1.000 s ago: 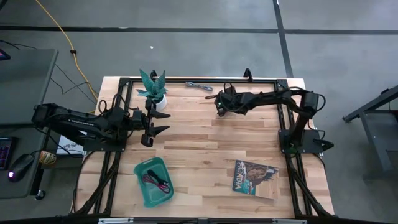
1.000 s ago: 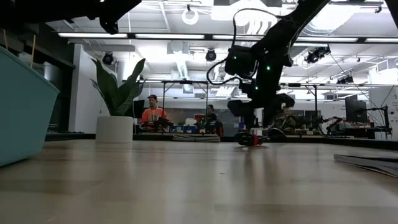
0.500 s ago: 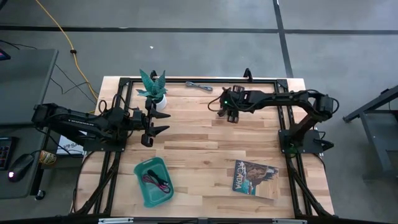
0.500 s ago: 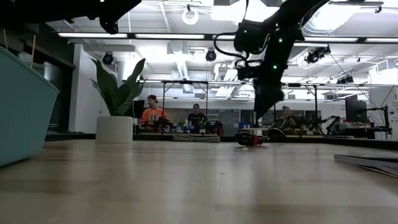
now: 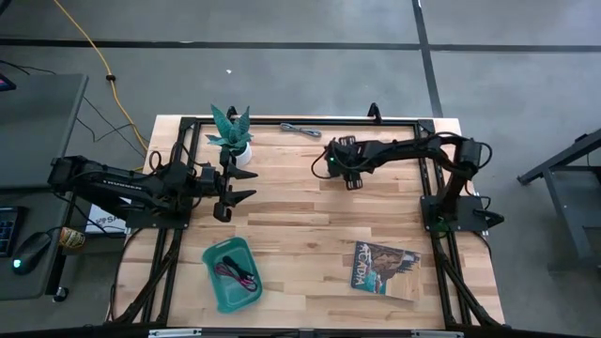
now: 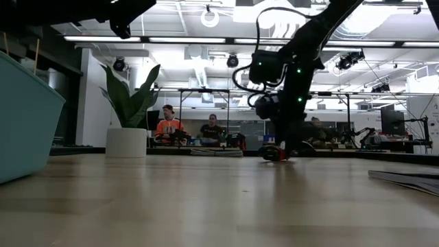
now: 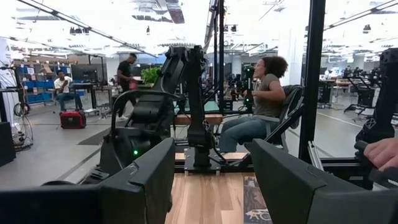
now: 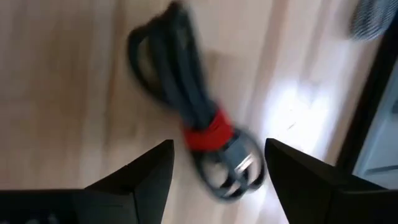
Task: Pick and place USB-C Cables
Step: Put the black USB cable into the green bin
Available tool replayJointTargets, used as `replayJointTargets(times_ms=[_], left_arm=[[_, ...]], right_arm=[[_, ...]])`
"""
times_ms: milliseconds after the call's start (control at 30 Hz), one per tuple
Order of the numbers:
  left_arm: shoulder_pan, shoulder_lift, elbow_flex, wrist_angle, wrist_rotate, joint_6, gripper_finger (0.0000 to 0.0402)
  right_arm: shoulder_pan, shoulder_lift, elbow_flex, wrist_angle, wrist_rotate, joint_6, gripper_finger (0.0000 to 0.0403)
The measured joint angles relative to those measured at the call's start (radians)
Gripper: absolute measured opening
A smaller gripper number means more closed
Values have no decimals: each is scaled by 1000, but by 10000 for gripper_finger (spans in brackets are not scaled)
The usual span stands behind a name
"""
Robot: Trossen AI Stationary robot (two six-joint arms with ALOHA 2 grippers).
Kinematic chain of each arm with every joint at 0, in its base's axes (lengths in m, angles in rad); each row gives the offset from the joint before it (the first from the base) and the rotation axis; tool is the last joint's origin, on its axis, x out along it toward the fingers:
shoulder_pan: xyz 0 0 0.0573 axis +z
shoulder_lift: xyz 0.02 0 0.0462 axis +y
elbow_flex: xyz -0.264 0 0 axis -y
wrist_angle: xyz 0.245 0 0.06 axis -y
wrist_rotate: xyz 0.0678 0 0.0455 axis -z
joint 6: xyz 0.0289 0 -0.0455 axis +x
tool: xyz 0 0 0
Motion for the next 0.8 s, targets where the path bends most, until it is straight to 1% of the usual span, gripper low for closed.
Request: replayJointTargets(times_ms=[100, 333, 533, 800], left_arm=[[0, 0, 0, -2, -1, 5, 192], [0, 0, 0, -2, -3, 8, 192], [0, 0, 0, -3, -3, 8, 192], [0, 0, 0, -3, -3, 8, 192]], right_arm=[[-2, 0, 0, 48, -16, -7, 244], [-13, 0, 0, 20, -105, 17, 244], [-14, 10, 0, 61, -120, 19, 244], [-34, 82, 6, 88, -145, 16, 244]])
